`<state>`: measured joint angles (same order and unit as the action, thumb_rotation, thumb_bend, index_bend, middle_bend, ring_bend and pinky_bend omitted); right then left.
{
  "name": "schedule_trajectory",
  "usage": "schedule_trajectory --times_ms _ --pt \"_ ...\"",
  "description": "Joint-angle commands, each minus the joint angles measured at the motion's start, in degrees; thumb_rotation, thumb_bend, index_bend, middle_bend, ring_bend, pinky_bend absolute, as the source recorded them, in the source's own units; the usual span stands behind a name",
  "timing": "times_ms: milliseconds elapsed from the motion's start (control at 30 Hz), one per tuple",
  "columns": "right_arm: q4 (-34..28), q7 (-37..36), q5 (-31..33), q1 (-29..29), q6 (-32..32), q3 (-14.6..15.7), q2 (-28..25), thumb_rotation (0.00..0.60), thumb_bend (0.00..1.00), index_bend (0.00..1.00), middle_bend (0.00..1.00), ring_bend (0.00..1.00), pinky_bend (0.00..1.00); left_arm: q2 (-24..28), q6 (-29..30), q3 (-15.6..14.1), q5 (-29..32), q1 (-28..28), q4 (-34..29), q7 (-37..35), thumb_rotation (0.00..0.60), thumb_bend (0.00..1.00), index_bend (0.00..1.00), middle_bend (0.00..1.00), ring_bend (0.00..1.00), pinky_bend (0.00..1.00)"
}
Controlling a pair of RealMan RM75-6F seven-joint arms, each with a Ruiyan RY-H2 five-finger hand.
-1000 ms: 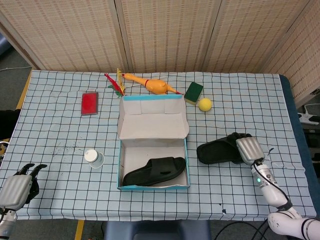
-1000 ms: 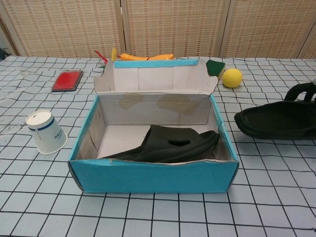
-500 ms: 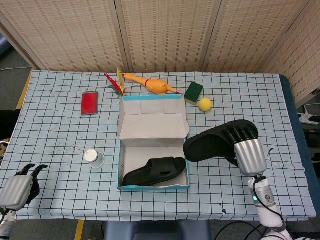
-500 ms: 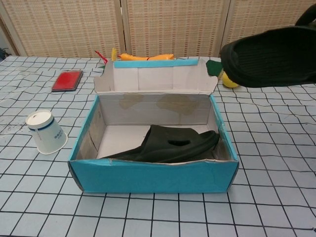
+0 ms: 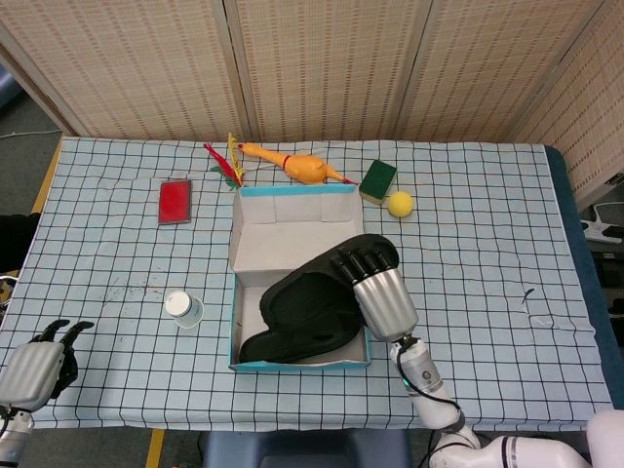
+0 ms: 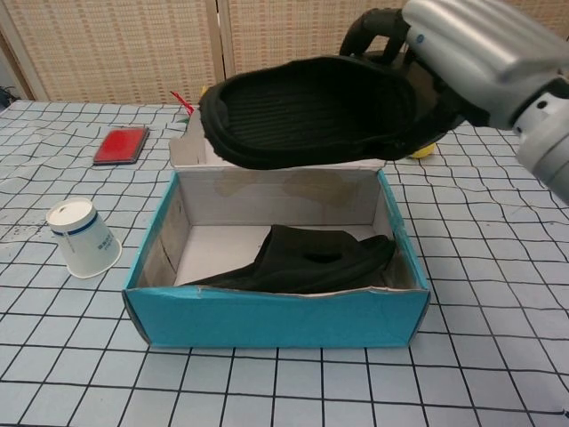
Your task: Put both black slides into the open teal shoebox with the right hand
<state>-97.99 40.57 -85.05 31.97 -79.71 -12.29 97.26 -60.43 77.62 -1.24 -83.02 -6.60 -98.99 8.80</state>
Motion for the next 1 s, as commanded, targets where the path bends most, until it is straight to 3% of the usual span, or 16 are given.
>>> schedule_trajectory --times_ms 33,300,567,1000 --pt "4.9 3.1 -0.6 3.6 0.2 -2.8 6.6 0.6 0.05 0.64 0.57 0.42 0.45 0.1 0.2 0.0 0.0 0.1 0.0 -0.2 0.6 0.37 0.22 0.06 0.16 0.41" --pt "16.0 0.8 -3.3 6.1 -2.1 -3.3 15.4 0.6 0.05 0.64 0.58 0.43 0.45 0.2 0.3 -0.1 -0.4 0.1 -0.1 -0.5 0.6 0.37 0.22 0.06 0.16 0.41" --pt "27.0 -7.5 -3.4 8.0 -1.0 -3.2 21.0 0.6 0.05 0.65 0.59 0.43 0.45 0.3 -0.3 0.0 0.2 0.0 0.0 -0.7 0.6 0.37 0.22 0.07 0.16 0.41" --pt "37.2 -14.4 -1.8 9.1 1.5 -2.9 25.2 0.6 0.05 0.65 0.59 0.43 0.45 0.8 -0.3 0.0 0.1 0.0 -0.2 -2.1 0.6 0.37 0.22 0.07 0.16 0.42"
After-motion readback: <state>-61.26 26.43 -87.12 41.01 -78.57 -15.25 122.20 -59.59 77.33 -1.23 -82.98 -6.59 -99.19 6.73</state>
